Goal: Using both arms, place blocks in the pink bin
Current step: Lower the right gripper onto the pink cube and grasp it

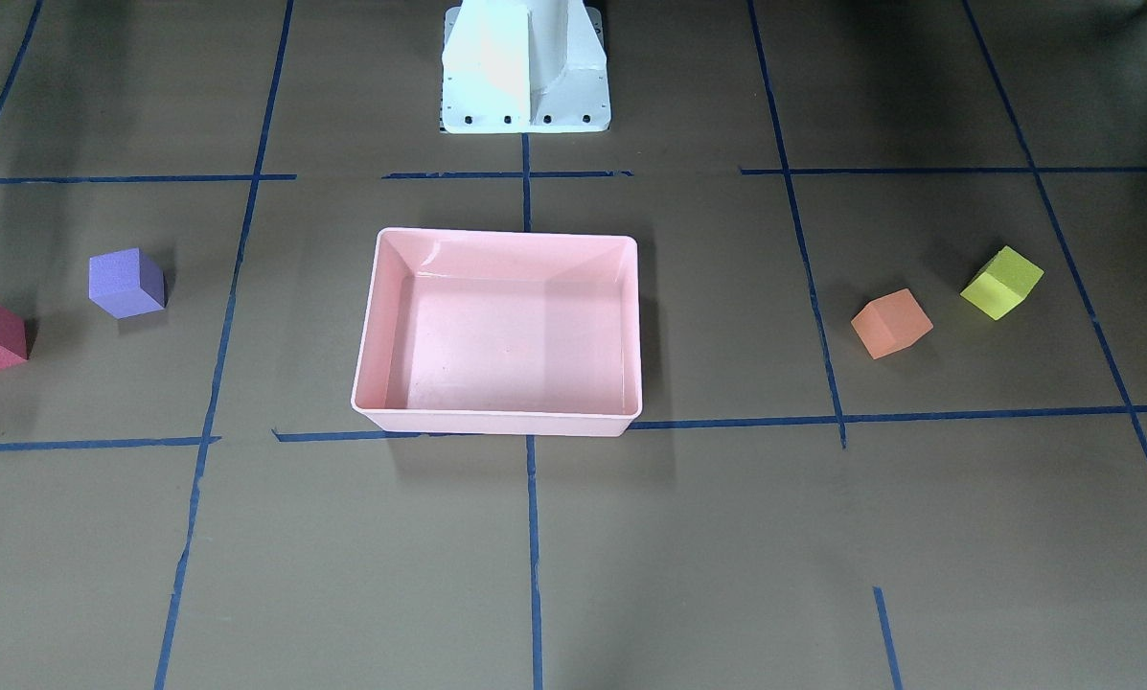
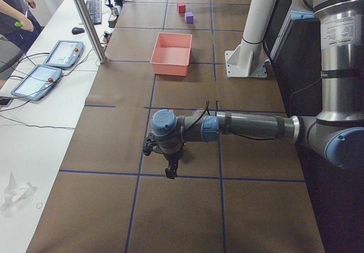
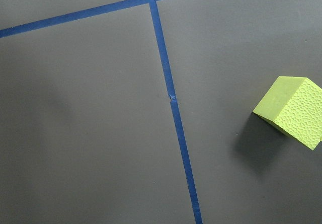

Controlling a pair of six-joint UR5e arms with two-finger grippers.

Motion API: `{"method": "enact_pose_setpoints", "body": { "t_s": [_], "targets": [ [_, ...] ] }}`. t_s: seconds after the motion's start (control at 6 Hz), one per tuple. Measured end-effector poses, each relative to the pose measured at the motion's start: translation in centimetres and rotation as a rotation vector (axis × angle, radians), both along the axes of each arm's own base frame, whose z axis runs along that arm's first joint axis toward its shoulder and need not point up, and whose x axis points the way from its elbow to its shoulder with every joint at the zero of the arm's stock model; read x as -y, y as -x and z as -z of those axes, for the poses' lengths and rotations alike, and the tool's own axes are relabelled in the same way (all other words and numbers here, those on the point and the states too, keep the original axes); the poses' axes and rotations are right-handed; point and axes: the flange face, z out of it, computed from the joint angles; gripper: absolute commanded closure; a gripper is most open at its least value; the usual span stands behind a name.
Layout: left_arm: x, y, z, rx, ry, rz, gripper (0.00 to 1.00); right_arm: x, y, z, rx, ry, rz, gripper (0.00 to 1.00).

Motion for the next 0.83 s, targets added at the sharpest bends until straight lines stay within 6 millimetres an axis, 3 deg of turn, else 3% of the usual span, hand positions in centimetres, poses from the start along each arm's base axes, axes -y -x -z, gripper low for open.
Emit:
{"method": "enact_pose_setpoints", "body": {
  "t_s": [0.33,0.83],
  "targets": [
    [0.0,0.0,0.0,0.0,0.0,0.001,0.0,0.2,3.9,-1.6,-0.006,0.011,0.039,0.0],
    [0.0,0.0,0.0,0.0,-0.001,0.0,0.0,-0.2,5.8,-3.9,-0.058,0.028,0.069,0.0]
  ]
}}
